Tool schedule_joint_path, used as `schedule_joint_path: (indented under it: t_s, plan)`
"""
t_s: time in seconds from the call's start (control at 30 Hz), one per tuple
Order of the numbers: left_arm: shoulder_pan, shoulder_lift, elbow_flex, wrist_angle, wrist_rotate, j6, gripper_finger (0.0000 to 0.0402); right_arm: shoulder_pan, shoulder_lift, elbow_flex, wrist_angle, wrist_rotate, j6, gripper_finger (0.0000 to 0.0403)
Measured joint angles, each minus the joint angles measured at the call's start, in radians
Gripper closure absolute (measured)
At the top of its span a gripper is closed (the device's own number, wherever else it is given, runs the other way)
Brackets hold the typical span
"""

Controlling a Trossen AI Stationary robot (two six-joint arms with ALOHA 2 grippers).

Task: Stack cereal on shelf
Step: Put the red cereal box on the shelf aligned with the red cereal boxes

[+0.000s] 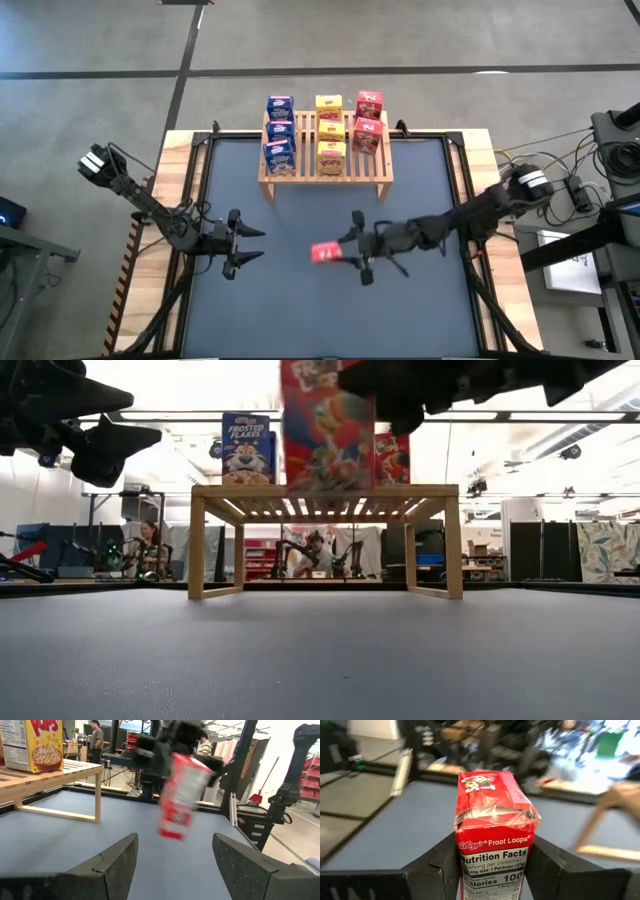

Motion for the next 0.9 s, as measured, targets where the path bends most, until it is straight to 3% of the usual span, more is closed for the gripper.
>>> schedule_joint_path:
  t_s: [0.37, 0.53, 0.7, 0.9]
  plan:
    - [0.000, 0.000, 0.000, -0.014, 0.000, -0.011, 0.0161, -0.253, -0.495, -0.260, -0.032, -0.005, -0.104, 0.0236]
    - [0.000, 0.000, 0.000, -0.014, -0.001, -0.010, 0.0161, -0.377, -0.671, -0.294, -0.097, -0.043, -0.156, 0.0236]
    - [0.000, 0.000, 0.000, -0.013, -0.020, 0.000, 0.0161, -0.507, -0.749, -0.258, -0.238, -0.156, -0.161, 0.0236]
    - [0.001, 0.000, 0.000, -0.010, -0.028, 0.010, 0.0161, -0.634, -0.741, -0.197, -0.368, -0.346, -0.192, 0.0236]
